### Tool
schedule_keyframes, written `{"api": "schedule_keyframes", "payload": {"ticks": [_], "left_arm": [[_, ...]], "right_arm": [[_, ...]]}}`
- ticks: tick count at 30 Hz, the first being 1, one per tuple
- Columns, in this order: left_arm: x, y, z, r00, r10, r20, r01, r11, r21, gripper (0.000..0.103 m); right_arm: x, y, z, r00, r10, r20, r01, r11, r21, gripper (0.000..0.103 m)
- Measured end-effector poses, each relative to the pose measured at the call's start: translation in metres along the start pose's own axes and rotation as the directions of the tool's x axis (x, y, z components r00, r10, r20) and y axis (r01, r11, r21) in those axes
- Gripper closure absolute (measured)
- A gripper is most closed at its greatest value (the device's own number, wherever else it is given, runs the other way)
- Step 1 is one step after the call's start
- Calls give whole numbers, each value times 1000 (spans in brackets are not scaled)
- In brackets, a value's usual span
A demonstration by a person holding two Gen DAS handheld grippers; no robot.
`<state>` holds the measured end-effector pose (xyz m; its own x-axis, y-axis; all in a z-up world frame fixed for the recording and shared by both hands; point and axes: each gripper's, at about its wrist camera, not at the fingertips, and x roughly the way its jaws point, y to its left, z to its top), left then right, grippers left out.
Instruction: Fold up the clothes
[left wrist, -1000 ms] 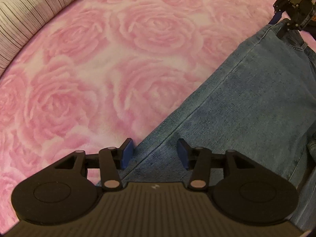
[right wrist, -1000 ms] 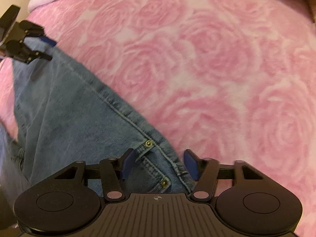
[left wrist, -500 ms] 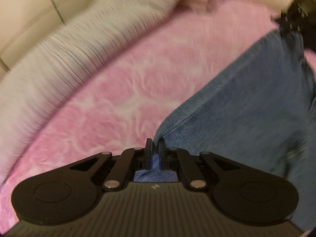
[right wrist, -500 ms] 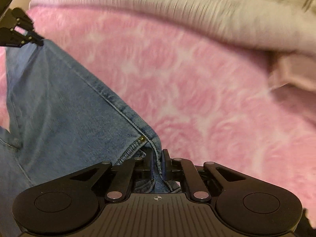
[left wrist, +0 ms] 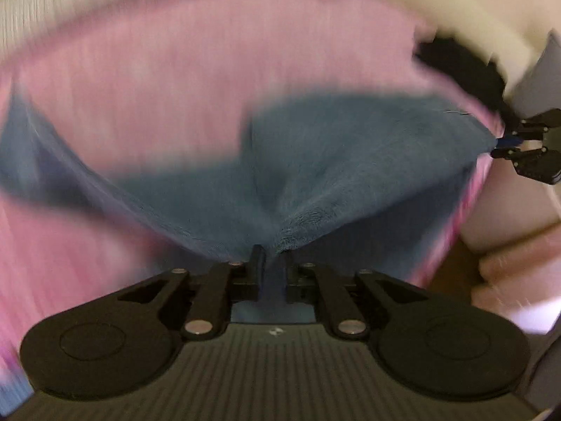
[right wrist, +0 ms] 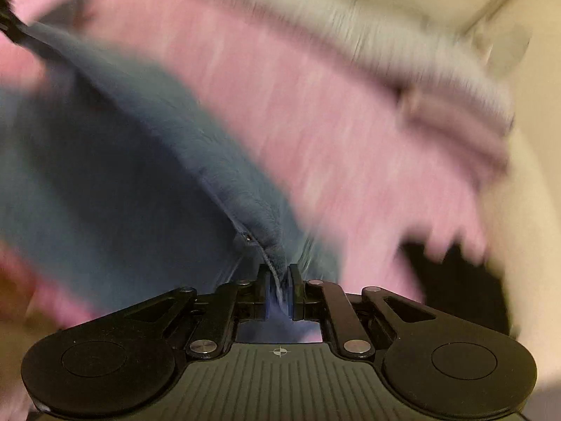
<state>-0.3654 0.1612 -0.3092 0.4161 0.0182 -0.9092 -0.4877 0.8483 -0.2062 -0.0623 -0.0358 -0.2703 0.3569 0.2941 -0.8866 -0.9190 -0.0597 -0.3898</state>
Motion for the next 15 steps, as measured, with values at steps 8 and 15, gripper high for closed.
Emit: {"api": "schedule_keyframes", "payload": {"ticks": [8,15], "left_arm": [[-7,34,-27,998,-58,19,61,960,-272,75],[-7,105,-31,988,43,150,72,728,-682,70]], "right_arm": [[15,-6,-43,980,181,-78,-91,767,635,62],[37,-65,-111,940,86,330,-310,-184,933,61]]}}
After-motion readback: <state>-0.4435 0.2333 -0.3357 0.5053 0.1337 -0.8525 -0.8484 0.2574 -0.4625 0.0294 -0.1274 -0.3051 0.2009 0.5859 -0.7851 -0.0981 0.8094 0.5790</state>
